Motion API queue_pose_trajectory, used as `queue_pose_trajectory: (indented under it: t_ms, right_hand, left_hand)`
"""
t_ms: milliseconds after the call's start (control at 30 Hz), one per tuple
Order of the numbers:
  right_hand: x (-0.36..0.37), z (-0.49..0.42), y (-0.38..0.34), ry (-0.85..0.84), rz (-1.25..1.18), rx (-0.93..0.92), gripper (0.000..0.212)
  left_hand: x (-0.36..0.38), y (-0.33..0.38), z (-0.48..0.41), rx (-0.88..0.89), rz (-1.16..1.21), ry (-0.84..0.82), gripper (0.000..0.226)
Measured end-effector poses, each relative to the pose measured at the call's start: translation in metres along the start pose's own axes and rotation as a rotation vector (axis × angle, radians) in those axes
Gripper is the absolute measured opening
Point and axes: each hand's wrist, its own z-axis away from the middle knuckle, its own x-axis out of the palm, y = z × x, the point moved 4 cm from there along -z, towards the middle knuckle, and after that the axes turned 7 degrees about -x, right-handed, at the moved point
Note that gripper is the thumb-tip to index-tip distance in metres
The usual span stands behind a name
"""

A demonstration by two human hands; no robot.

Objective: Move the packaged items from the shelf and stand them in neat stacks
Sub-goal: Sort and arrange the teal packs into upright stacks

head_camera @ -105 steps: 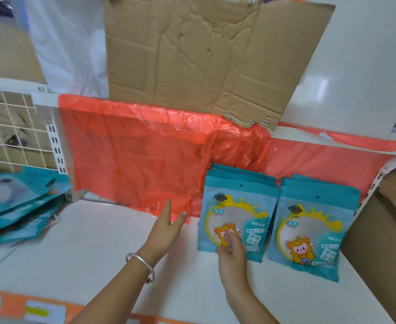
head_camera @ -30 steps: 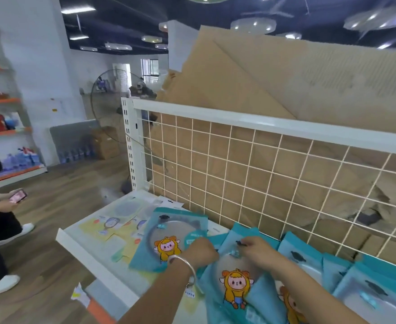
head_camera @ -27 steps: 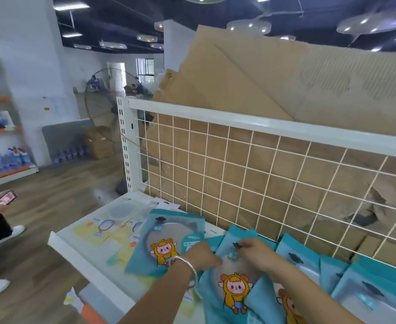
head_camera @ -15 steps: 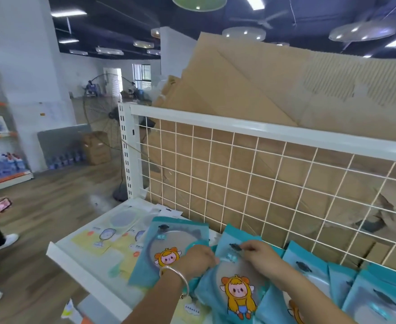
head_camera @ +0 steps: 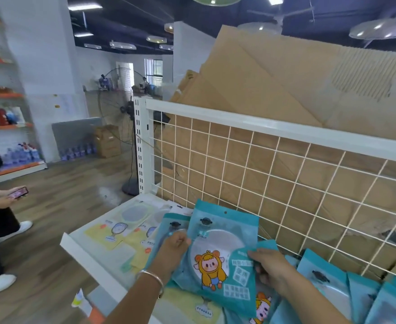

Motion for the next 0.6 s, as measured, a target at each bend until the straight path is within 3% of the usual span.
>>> queue_pose_trajectory:
  t_ms: [133, 267, 333, 433, 600]
  right_hand:
    - [0.002, -0.004, -0.005, 0.02, -0.06, -0.03, 0.018]
    - [-0.002, -0.005, -0.011, 0.064, -0.027, -0.074, 0.021]
    - [-0.004, -0.004, -0.011, 0.072, -0.016, -0.071, 0.021]
    - [-0.004, -0.004, -0.008, 0.061, -0.019, -0.054, 0.021]
    - [-0.006, -0.007, -0.006, -0.021, -0.032, 0.013, 0.017]
  left_hand:
    - [-0.011, 0.008, -0.003, -0.046, -0.074, -0.003, 0.025]
    - [-0.056, 0.009, -0.012, -0.069, -0.662, 0.22, 0.017]
    - [-0.07, 0.001, -0.013, -0.152, -0.809, 0.163, 0.011]
    - [-0.071, -0.009, -0.017, -0.233, -0.692, 0.034, 0.019]
    - [-0.073, -0.017, -0.022, -0.352, -0.37, 0.003, 0.035]
